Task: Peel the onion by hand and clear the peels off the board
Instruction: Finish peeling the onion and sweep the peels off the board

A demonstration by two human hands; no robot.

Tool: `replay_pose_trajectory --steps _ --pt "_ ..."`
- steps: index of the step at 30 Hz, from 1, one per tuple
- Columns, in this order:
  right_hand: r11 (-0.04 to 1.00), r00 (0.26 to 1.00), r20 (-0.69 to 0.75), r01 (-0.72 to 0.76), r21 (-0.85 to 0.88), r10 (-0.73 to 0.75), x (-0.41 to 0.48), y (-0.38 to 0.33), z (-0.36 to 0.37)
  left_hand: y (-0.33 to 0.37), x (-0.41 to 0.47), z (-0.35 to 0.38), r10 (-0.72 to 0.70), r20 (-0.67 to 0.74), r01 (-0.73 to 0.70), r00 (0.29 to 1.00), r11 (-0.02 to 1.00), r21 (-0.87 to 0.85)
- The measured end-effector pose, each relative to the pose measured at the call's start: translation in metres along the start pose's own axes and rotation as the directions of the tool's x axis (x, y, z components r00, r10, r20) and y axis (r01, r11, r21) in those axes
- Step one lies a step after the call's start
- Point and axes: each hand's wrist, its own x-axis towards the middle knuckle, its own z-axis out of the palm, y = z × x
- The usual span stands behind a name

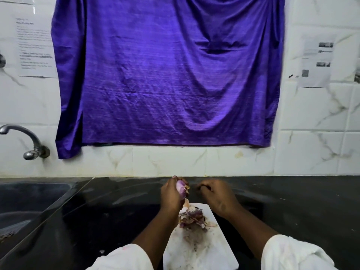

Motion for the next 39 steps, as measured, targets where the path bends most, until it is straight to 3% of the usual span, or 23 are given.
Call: replay_pose_trajectory --steps 3,9,13,15,17,19,22,26,31,35,36,38,39 --pt "0.996 0.996 0.033 0.083 0.045 -0.084 -0.003 -0.016 -0.002 -0.001 -0.002 0.002 0.086 0.002 -0.087 0.996 0.995 0.039" --pt "0.903 0.960 -0.021 0.255 -0.345 -0.279 -0.006 -0.028 -0.004 -0.006 -0.005 0.000 0.298 0.040 -0.301 0.954 0.945 0.129" --pt "0.812 0.914 -0.042 0.338 -0.476 -0.405 -0.010 -0.037 0.001 -0.014 -0.006 -0.002 0.418 0.038 -0.413 0.908 0.874 0.256" --pt "0.879 0.934 -0.104 0.278 -0.388 -0.341 -0.010 -0.041 0.002 -0.016 -0.008 -0.001 0.479 0.028 -0.467 0.877 0.837 0.285" --pt "0.979 0.978 -0.142 0.132 -0.157 -0.155 -0.009 -0.043 0.007 -0.013 -0.011 0.000 0.546 0.019 -0.526 0.838 0.797 0.297" --pt "0.990 0.988 -0.141 -0.038 0.133 0.057 -0.007 -0.048 0.011 -0.010 -0.012 0.002 0.609 0.015 -0.588 0.793 0.757 0.285" --pt "0.885 0.956 -0.118 -0.197 0.422 0.269 -0.004 -0.054 0.015 -0.006 -0.012 0.004 0.685 0.023 -0.663 0.728 0.696 0.276" --pt "0.682 0.892 0.031 -0.366 0.633 0.450 0.000 -0.060 0.020 -0.012 -0.014 0.001 0.712 -0.010 -0.690 0.702 0.684 0.234" --pt "0.716 0.884 0.072 -0.420 0.558 0.462 0.000 -0.063 0.027 -0.020 -0.012 -0.007 0.719 -0.036 -0.697 0.694 0.684 0.214" --pt "0.680 0.867 0.093 -0.446 0.582 0.489 0.006 -0.057 0.030 -0.015 -0.019 -0.008 0.732 -0.029 -0.712 0.681 0.671 0.206" --pt "0.740 0.865 0.094 -0.473 0.478 0.493 0.000 -0.048 0.032 -0.002 -0.023 -0.005 0.746 -0.025 -0.733 0.666 0.660 0.164" --pt "0.749 0.813 0.089 -0.567 0.342 0.575 -0.016 -0.016 0.039 0.036 -0.021 0.008 0.768 0.002 -0.766 0.641 0.639 0.069" --pt "0.798 0.822 0.080 -0.567 0.203 0.564 -0.024 -0.005 0.041 0.056 -0.017 0.011 0.744 -0.003 -0.744 0.668 0.668 0.034"
